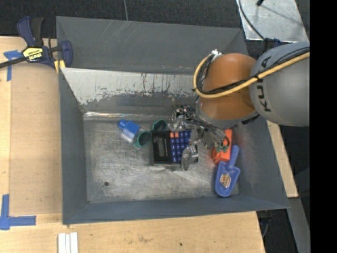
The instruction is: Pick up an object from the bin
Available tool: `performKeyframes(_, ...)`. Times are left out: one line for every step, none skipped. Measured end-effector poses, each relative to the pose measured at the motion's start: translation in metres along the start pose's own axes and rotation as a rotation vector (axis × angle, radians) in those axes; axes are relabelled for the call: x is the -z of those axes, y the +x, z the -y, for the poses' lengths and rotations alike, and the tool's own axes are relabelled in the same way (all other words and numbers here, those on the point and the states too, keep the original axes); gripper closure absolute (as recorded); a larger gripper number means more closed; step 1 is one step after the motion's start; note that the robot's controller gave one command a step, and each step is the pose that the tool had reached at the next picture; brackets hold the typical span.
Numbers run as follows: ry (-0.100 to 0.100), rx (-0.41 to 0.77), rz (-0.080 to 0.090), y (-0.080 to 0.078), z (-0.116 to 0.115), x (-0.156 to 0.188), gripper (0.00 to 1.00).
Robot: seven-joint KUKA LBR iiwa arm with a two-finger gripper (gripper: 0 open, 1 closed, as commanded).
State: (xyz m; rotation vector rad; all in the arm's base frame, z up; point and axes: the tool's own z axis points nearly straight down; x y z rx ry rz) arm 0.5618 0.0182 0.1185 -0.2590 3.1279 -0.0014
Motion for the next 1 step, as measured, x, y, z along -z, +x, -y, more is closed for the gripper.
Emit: performKeyframes(-0.001, 0.000, -0.003, 0.0007, -0.0001, 0.0112, 1.00)
